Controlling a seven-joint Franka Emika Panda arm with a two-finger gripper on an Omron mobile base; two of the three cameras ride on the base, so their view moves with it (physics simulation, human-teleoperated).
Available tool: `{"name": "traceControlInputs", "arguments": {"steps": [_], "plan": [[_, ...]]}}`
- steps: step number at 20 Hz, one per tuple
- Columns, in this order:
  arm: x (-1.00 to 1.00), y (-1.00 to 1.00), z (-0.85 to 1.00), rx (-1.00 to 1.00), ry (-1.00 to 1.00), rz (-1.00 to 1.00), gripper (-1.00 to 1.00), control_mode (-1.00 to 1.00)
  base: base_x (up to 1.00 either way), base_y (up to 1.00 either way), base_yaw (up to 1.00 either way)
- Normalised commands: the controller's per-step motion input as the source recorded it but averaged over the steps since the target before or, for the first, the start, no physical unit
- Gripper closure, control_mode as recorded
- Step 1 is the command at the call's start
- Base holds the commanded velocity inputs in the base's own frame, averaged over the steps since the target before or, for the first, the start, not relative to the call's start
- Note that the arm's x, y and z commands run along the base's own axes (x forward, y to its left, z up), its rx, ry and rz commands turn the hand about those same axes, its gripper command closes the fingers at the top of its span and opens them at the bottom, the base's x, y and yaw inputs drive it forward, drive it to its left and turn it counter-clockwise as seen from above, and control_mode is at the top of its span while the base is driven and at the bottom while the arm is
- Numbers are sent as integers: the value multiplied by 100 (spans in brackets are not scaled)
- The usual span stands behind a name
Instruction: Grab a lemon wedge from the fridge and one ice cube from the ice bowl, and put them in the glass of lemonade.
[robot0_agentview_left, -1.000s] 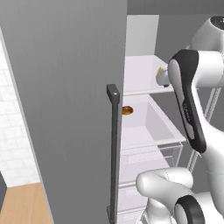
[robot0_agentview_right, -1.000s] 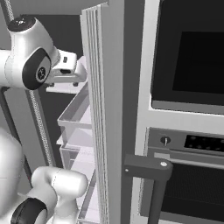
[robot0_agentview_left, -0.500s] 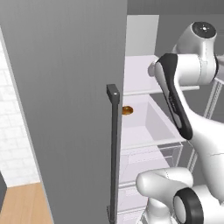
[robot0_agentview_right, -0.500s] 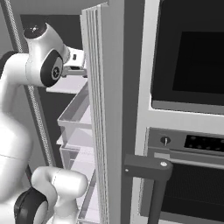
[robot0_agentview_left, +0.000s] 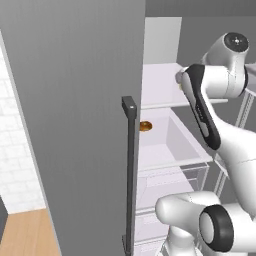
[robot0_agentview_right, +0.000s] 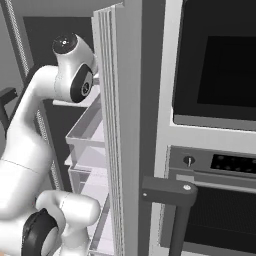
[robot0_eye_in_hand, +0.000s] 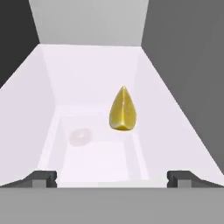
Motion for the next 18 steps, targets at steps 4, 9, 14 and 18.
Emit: {"name": "traceControlInputs", "arguments": {"steps": [4,9,14,18], "plan": [[51,-18,0,1,5,0,-100,-100,0,0,0],[68,11,-11,0,15,0,-100,-100,0,0,0],[29,-3,-26,0,10,0,-100,-100,0,0,0],[29,-11,-51,0,0,0,-100,-100,0,0,0]]}}
